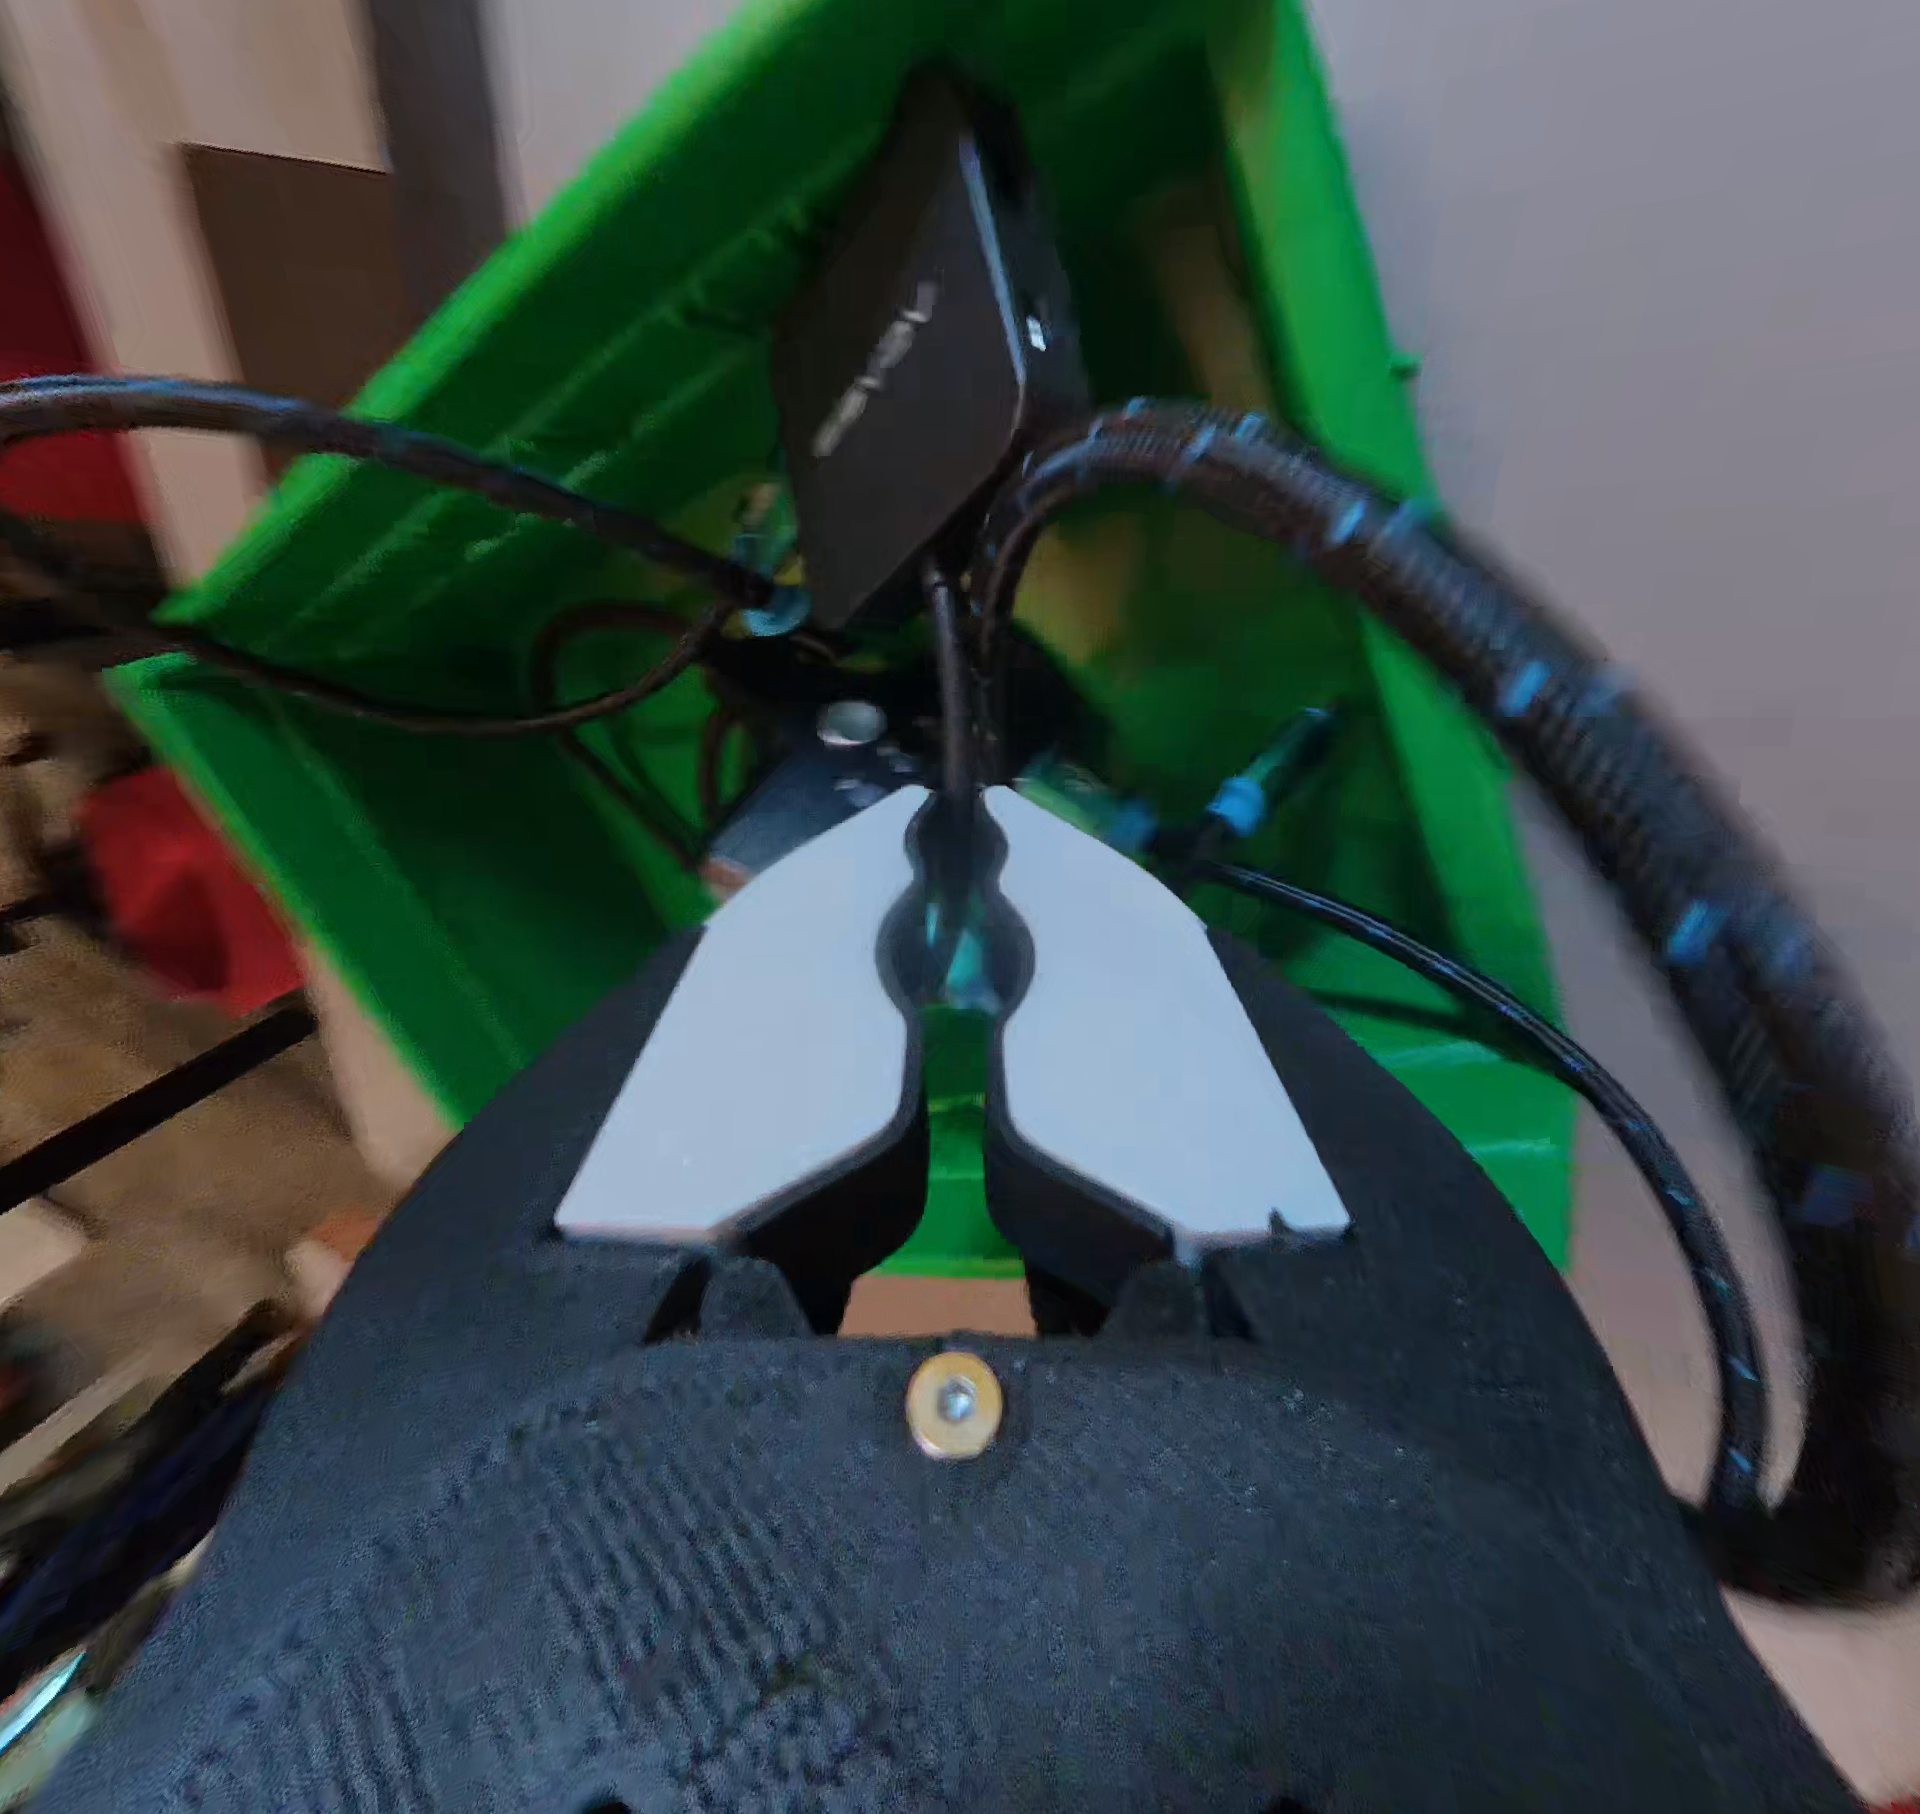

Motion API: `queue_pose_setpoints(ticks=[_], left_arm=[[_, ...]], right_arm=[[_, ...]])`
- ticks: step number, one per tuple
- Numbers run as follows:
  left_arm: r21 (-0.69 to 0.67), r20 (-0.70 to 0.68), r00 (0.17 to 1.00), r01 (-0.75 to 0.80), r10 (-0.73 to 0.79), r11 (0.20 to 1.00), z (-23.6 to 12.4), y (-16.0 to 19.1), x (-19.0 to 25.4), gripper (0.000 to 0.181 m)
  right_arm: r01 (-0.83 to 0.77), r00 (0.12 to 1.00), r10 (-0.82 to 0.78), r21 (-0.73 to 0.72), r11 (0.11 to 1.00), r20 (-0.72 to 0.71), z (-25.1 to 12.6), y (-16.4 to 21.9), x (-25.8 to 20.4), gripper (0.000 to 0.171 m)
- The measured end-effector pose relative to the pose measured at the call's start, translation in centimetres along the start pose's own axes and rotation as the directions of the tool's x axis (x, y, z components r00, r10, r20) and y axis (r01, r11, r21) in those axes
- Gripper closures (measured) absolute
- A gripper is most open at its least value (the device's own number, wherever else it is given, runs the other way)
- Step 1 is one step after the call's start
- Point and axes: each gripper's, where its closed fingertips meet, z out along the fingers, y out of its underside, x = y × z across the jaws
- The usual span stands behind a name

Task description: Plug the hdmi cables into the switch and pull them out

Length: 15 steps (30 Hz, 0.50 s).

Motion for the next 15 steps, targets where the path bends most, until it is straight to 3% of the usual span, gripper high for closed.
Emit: queue_pose_setpoints(ticks=[4, 8, 12, 15], left_arm=[[0.148, 0.205, 0.97, 0.105, -0.134, 0.983, -3.9, -1.4, -3.9, 0.177], [0.295, 0.416, 0.866, 0.161, -0.278, 0.942, -9.5, -1.9, -8.7, 0.177], [0.503, 0.505, 0.772, 0.099, -0.386, 0.858, -16.5, -5.3, -10.1, 0.177], [0.653, 0.455, 0.784, 0.03, -0.423, 0.757, -20.8, -9.8, -8.3, 0.177]], right_arm=[[-0.01, 0.999, 0.012, 0.039, 0.999, -0.049, -0.4, -0.7, 0.8, 0.146], [-0.042, 0.997, 0.05, 0.124, 0.991, -0.064, -1.2, -2.7, 1.6, 0.146], [0.001, 0.997, 0.016, 0.215, 0.977, -0.076, -2.3, -6.3, 2.4, 0.146], [0.003, 0.999, 0.009, 0.298, 0.954, -0.037, -3.1, -10.4, 2.5, 0.144]])
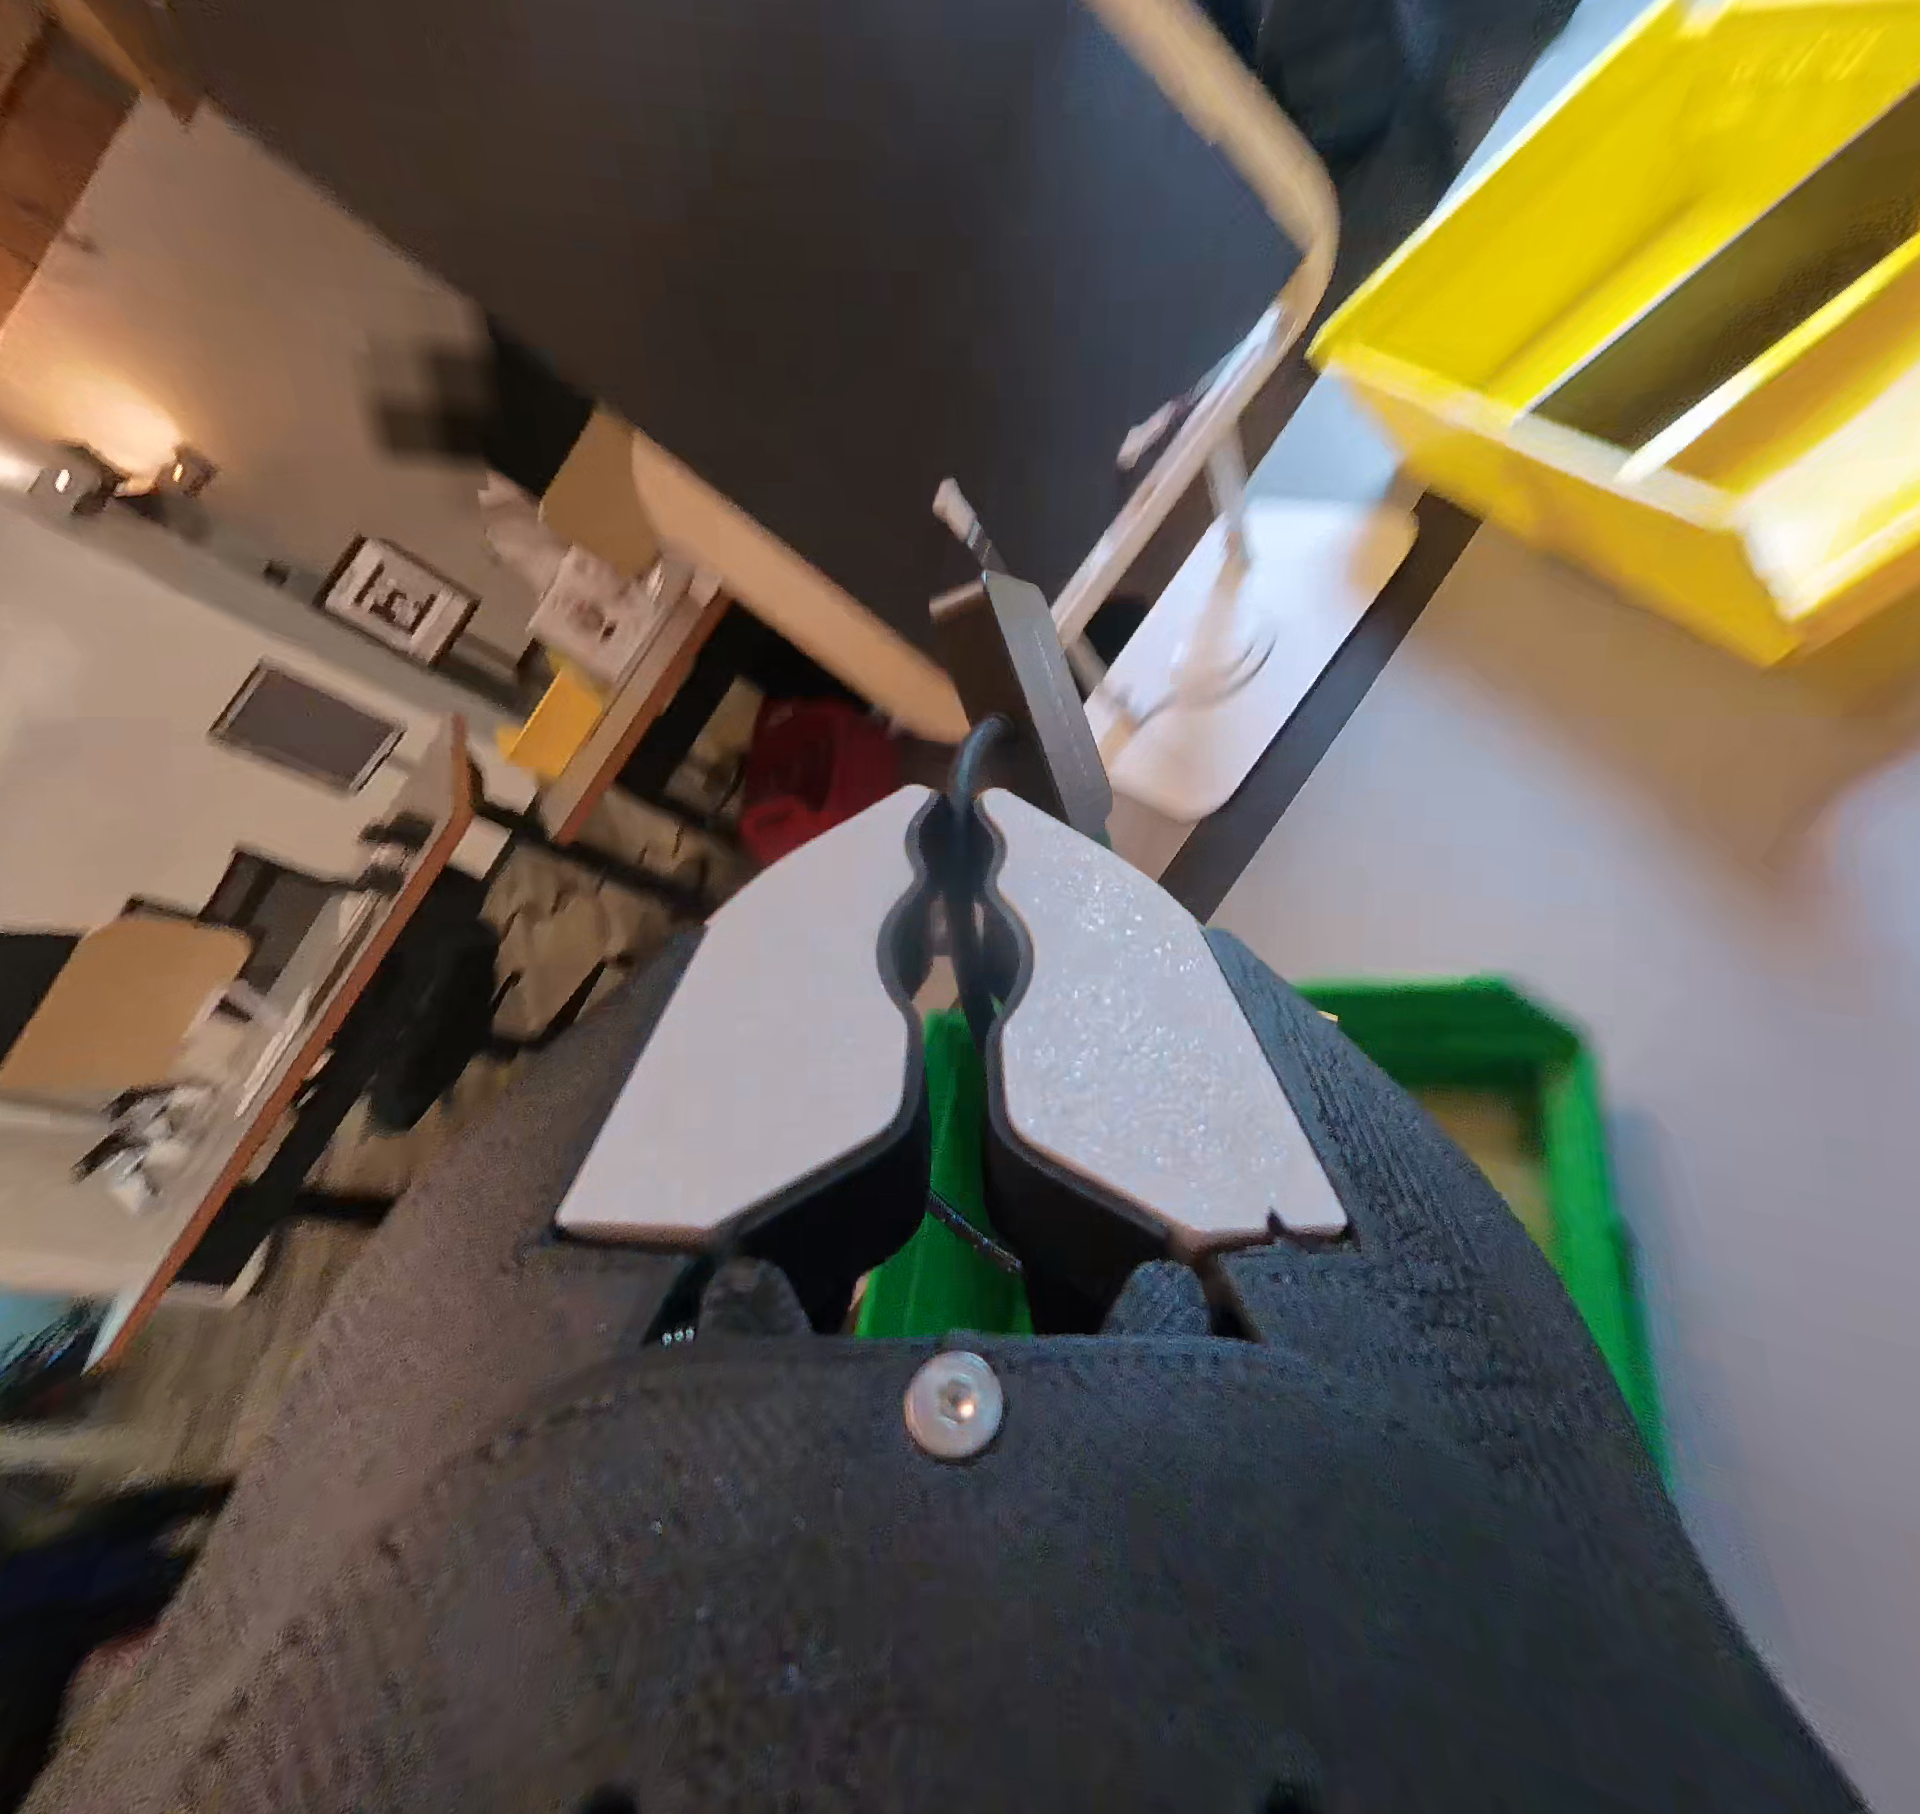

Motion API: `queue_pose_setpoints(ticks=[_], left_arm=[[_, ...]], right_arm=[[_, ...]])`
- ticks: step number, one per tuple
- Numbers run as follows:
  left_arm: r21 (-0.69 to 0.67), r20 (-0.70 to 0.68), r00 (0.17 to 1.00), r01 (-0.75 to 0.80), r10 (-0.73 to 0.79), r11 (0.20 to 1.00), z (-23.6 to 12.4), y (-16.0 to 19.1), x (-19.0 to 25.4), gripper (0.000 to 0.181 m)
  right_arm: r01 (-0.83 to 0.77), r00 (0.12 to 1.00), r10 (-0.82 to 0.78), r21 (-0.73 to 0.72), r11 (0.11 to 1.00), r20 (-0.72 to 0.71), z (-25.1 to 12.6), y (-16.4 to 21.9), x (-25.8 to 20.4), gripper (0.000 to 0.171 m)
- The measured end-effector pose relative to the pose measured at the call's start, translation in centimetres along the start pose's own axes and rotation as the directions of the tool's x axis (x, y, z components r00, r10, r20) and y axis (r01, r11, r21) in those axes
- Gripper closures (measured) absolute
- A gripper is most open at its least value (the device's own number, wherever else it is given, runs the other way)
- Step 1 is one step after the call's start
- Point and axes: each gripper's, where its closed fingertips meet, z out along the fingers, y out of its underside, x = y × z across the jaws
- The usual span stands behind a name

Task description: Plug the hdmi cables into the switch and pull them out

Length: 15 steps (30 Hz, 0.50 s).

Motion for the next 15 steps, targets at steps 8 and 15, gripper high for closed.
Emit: queue_pose_setpoints(ticks=[8, 15], left_arm=[[0.431, -0.307, 0.942, 0.265, -0.136, 0.863, -2.5, -11.1, 11.2, 0.177], [0.48, -0.469, 0.87, 0.398, -0.155, 0.782, -0.2, -10.3, 15.7, 0.177]], right_arm=[[-0.356, 0.908, 0.283, 0.215, 0.909, 0.308, 1.1, -8.1, -1.1, 0.117], [-0.22, 0.9, 0.084, 0.279, 0.935, 0.428, 0.4, -6.2, -5.1, 0.15]])
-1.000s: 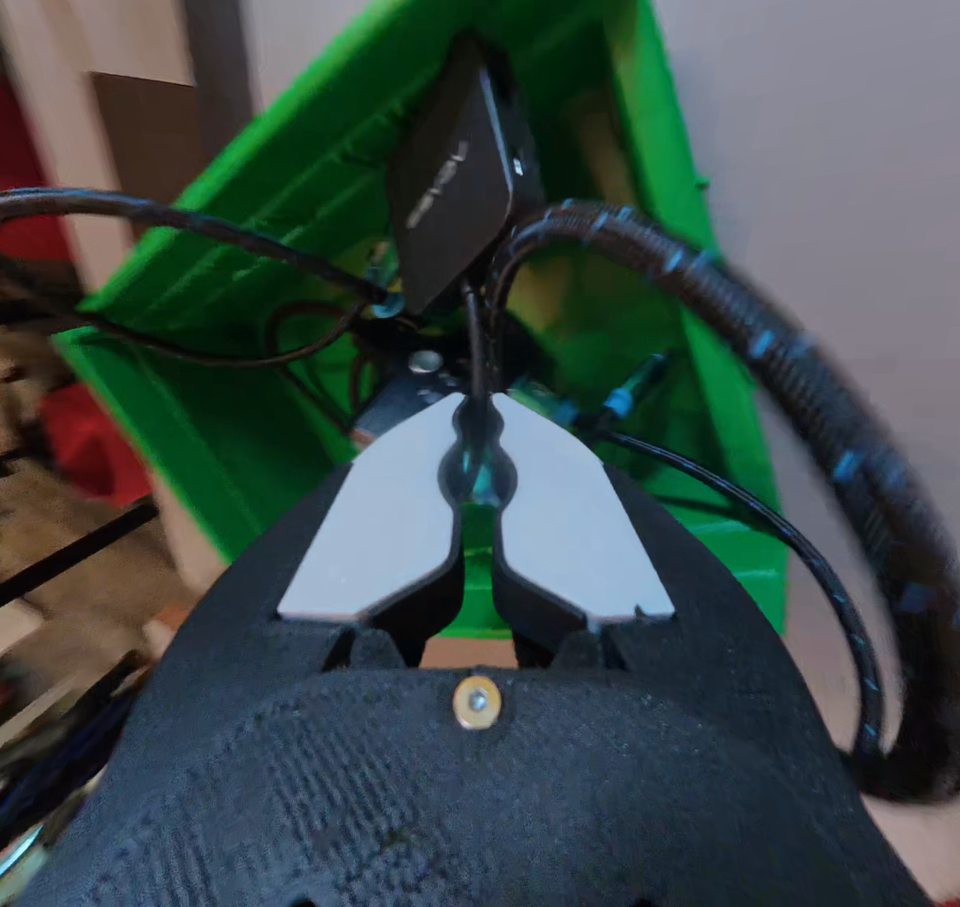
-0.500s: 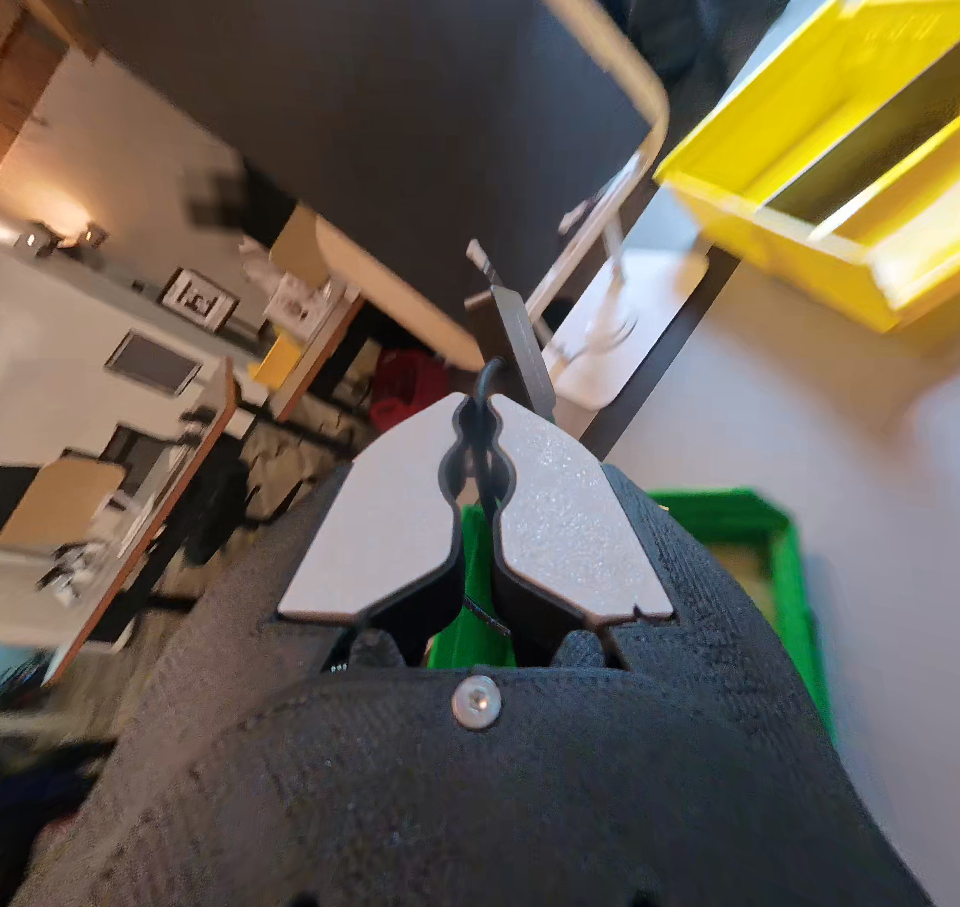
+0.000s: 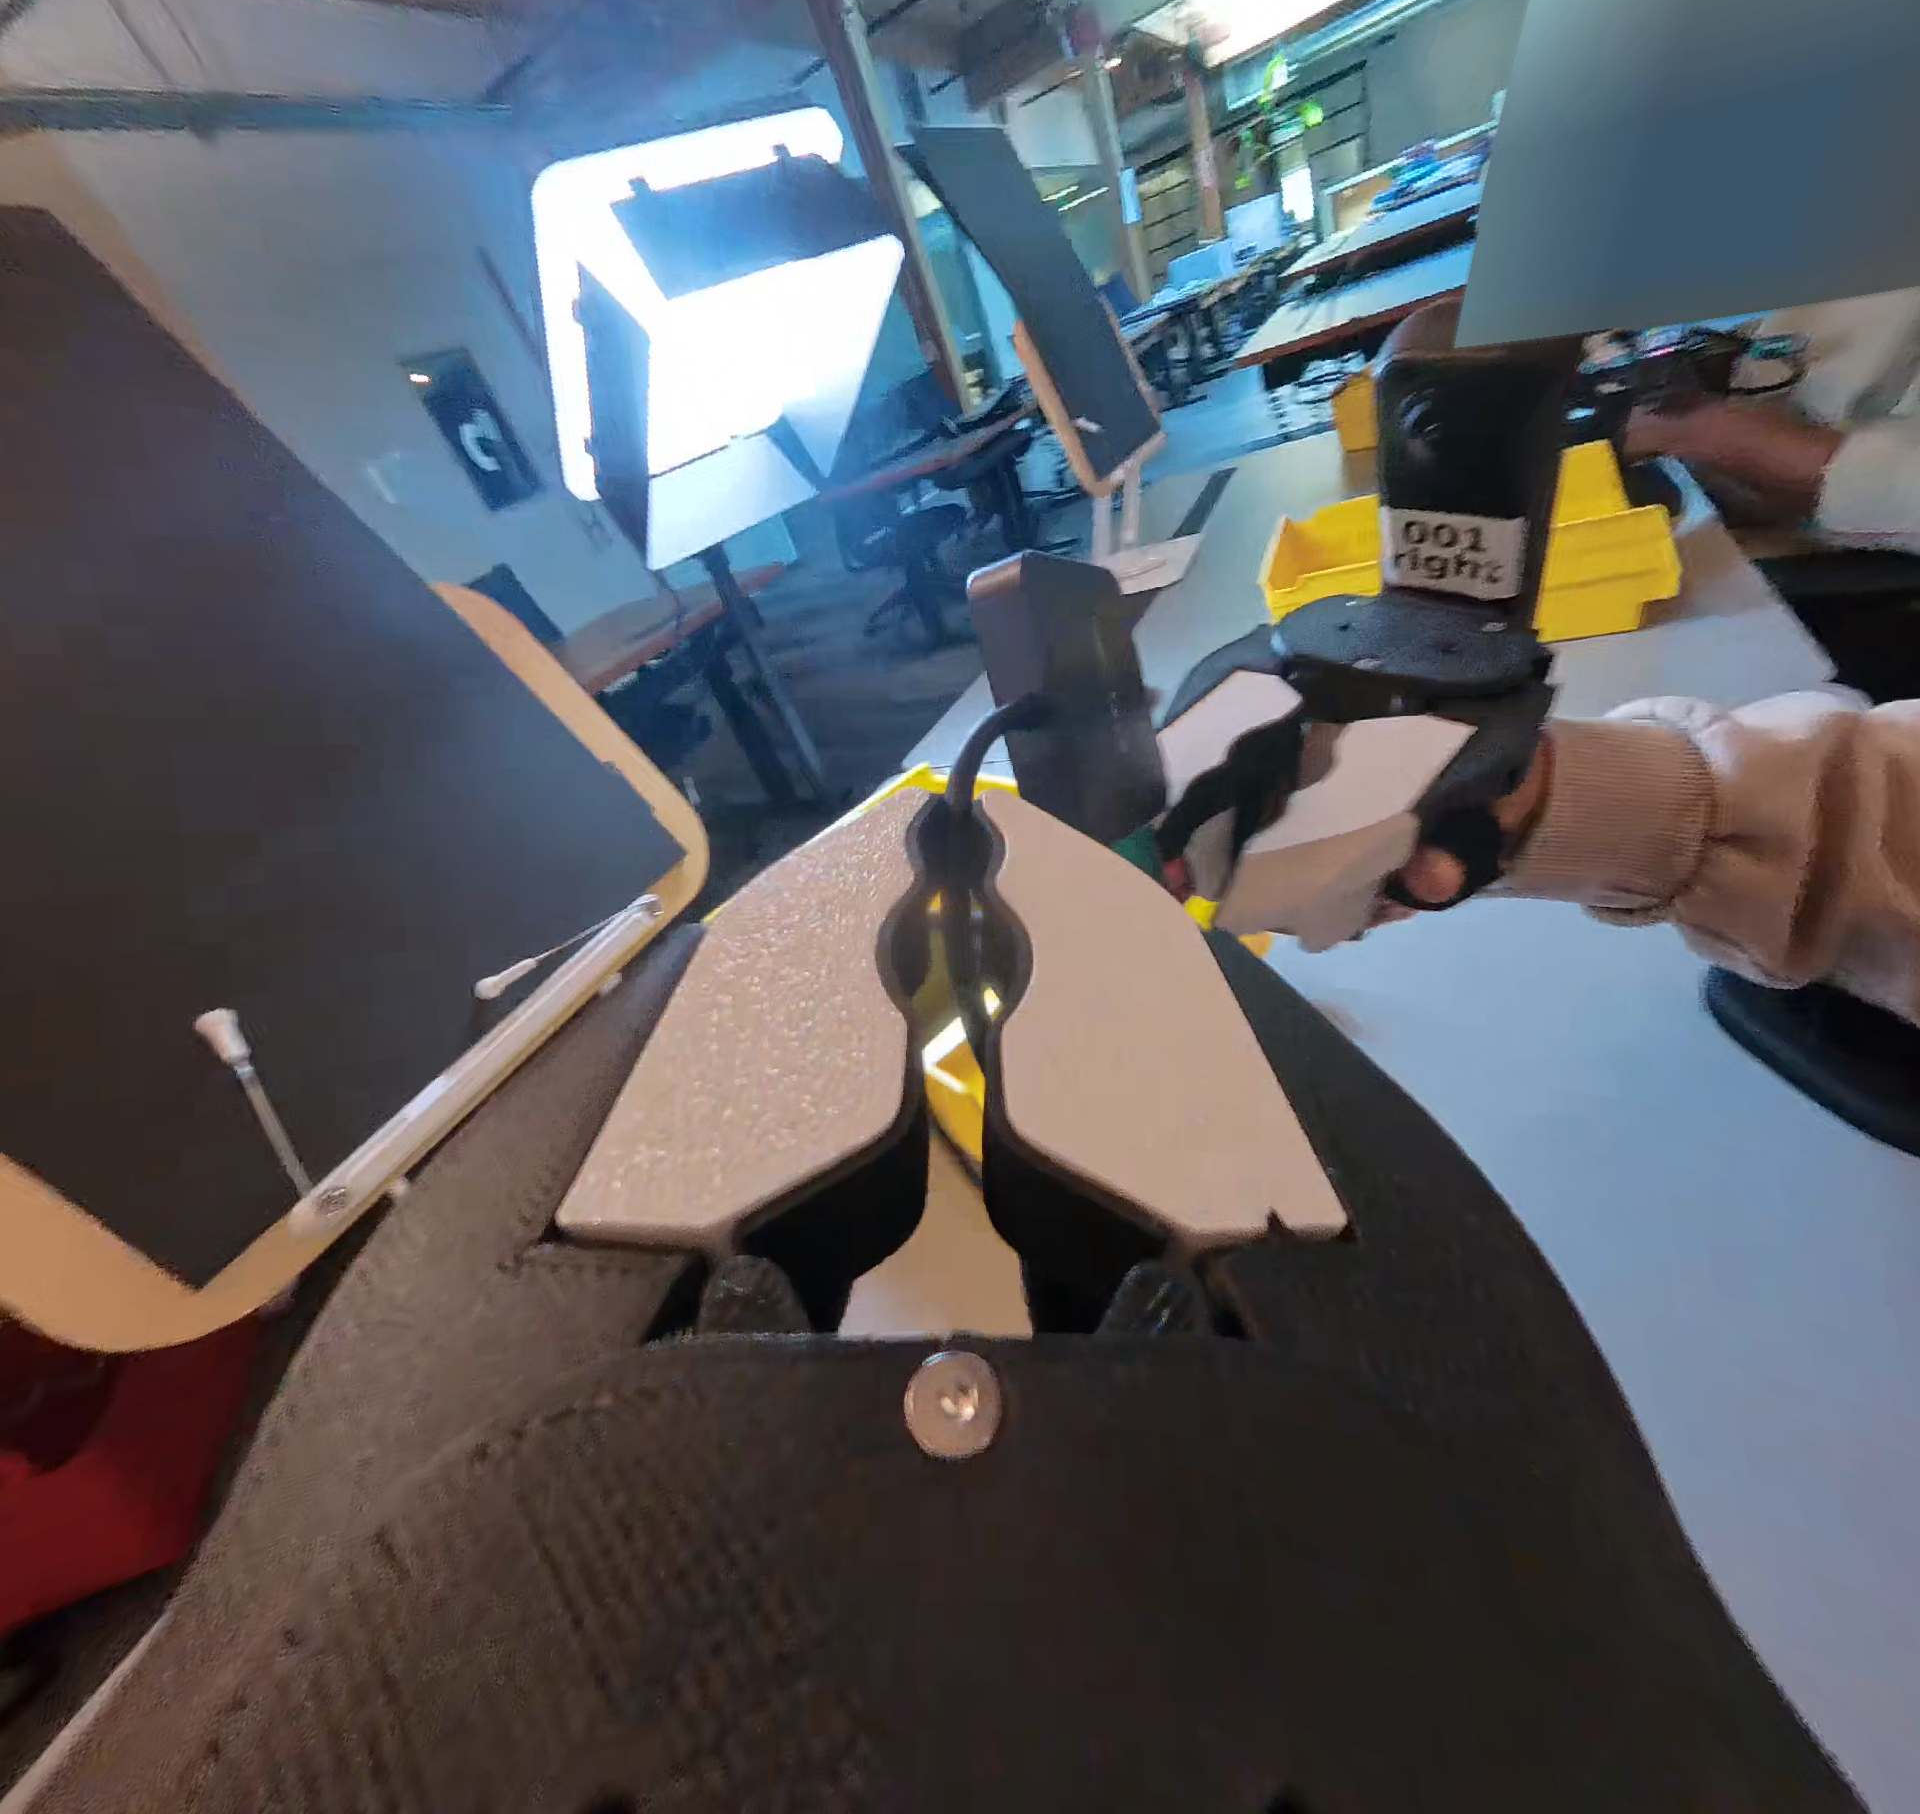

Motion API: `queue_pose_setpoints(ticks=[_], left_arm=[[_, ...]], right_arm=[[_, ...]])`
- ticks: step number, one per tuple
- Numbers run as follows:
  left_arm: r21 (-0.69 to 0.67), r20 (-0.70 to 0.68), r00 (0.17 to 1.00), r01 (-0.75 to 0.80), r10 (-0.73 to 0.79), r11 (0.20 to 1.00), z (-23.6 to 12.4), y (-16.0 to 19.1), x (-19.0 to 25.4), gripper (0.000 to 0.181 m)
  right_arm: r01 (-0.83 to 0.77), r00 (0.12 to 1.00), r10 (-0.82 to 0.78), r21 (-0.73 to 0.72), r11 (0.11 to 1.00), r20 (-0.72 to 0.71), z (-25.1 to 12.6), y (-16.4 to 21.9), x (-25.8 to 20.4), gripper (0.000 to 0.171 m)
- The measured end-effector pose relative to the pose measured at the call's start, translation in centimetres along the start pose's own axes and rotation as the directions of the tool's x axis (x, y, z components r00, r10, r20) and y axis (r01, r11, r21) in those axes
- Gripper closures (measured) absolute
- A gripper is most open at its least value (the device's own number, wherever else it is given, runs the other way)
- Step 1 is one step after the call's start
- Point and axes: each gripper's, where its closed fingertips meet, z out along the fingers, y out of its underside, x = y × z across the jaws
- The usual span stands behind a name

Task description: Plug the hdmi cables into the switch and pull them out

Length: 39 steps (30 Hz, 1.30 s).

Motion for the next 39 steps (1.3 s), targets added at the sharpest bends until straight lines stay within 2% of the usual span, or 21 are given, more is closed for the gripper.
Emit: queue_pose_setpoints(ticks=[3, 6, 10, 16, 18, 20, 22, 25, 29, 31, 33, 35, 39], left_arm=[[0.012, 0.019, 0.999, 0.029, -0.029, 1.0, -0.4, 0.5, -0.7, 0.177], [0.032, 0.031, 0.998, 0.057, -0.058, 0.998, -0.5, 0.5, -0.9, 0.177], [0.047, 0.083, 0.993, 0.082, -0.086, 0.995, -0.4, 0.5, -1.3, 0.176], [0.082, 0.157, 0.972, 0.165, -0.176, 0.983, -0.2, 0.8, -2.2, 0.175], [0.114, 0.165, 0.963, 0.197, -0.214, 0.974, -0.1, 0.5, -2.1, 0.176], [0.134, 0.134, 0.963, 0.215, -0.233, 0.967, 0.2, 0.1, -1.3, 0.177], [0.146, 0.097, 0.966, 0.224, -0.239, 0.964, 0.4, -0.5, -0.5, 0.177], [0.131, 0.094, 0.975, 0.19, -0.203, 0.973, 0.2, -0.9, -0.1, 0.177], [0.076, 0.071, 0.986, 0.142, -0.148, 0.987, -0.2, -0.4, -0.2, 0.176], [0.026, 0.0, 0.998, 0.058, -0.058, 0.998, -0.7, -0.2, 0.7, 0.174], [-0.011, -0.065, 0.997, -0.029, 0.028, 1.0, -1.5, -0.4, 1.8, 0.162], [-0.015, -0.084, 0.992, -0.101, 0.099, 0.995, -2.5, -1.2, 2.6, 0.157], [-0.084, -0.123, 0.968, -0.231, 0.221, 0.969, -2.7, -1.1, 4.8, 0.143]], right_arm=[[-0.115, 0.988, 0.113, 0.012, 0.993, 0.105, 0.5, 0.0, -1.1, 0.137], [-0.152, 0.983, 0.146, 0.042, 0.988, 0.115, 0.8, -0.1, -1.3, 0.136], [-0.274, 0.944, 0.255, 0.071, 0.959, 0.211, 0.6, -0.8, -2.1, 0.13], [-0.338, 0.915, 0.309, 0.077, 0.938, 0.261, 0.6, -1.2, -2.6, 0.118], [-0.313, 0.935, 0.295, 0.07, 0.947, 0.199, 1.0, -0.8, -2.2, 0.121], [-0.271, 0.96, 0.266, 0.045, 0.962, 0.092, 1.4, 0.1, -1.2, 0.131], [-0.24, 0.971, 0.24, 0.067, 0.968, 0.015, 1.3, 0.4, -0.2, 0.155], [-0.223, 0.975, 0.221, 0.086, 0.971, 0.037, 0.8, -0.2, -0.1, 0.157], [-0.094, 0.995, 0.095, 0.07, 0.993, -0.005, -0.2, -0.8, 0.3, 0.159], [0.076, 0.996, -0.076, -0.008, 0.997, -0.049, -0.9, -0.7, 0.6, 0.16], [0.266, 0.957, -0.278, -0.137, 0.954, -0.079, -1.6, -0.2, 0.9, 0.16], [0.39, 0.904, -0.419, -0.246, 0.888, -0.081, -2.4, 0.2, 1.1, 0.161], [0.489, 0.847, -0.53, -0.346, 0.801, -0.032, -2.6, 0.9, 0.4, 0.163]])
